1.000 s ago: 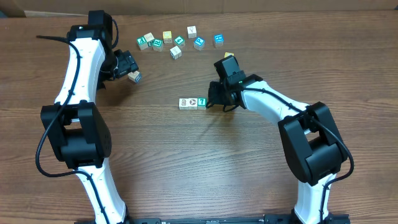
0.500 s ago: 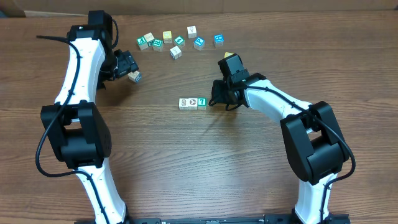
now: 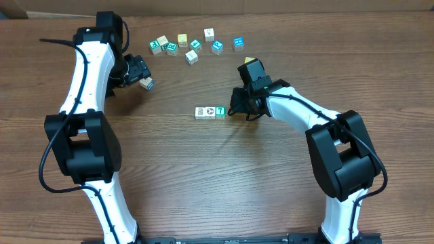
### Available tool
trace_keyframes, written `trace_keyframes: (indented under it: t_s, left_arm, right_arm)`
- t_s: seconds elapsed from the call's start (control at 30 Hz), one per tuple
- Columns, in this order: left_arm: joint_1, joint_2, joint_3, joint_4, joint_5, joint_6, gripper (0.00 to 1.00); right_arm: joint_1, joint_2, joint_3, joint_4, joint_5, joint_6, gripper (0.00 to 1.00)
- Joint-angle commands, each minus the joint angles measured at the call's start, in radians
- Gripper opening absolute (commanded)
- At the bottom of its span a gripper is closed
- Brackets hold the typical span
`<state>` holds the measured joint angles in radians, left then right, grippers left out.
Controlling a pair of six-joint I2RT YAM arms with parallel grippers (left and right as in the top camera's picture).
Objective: Form a horizontal line
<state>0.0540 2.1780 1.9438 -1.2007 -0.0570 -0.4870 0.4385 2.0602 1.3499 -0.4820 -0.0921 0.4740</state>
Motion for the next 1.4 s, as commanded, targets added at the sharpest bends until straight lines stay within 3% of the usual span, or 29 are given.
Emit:
trace_keyframes:
  t_s: [0.0, 0.2, 0.33, 0.5, 1.37]
  left_arm:
    - [-0.008, 0.010, 0.015, 0.002, -0.005, 0.009, 1.00]
    - [-0.008, 0.010, 0.015, 0.002, -0.005, 0.009, 1.00]
    - [-0.008, 0.010, 0.015, 0.002, -0.005, 0.009, 1.00]
    - [-0.008, 0.010, 0.015, 0.002, -0.005, 0.009, 1.00]
    - [-0.008, 0.010, 0.015, 0.002, -0.005, 0.009, 1.00]
  right_arm:
    - [0.000, 0.010, 0.001, 0.006, 0.013, 0.000, 0.32]
    - [0.000, 0.010, 0.001, 0.018, 0.027, -0.004, 0.16]
    - [0.000, 0.010, 0.001, 0.029, 0.040, -0.003, 0.14]
    - [0.000, 0.010, 0.001, 0.034, 0.051, -0.003, 0.04]
    - [0.000, 0.010, 0.001, 0.043, 0.050, -0.003, 0.04]
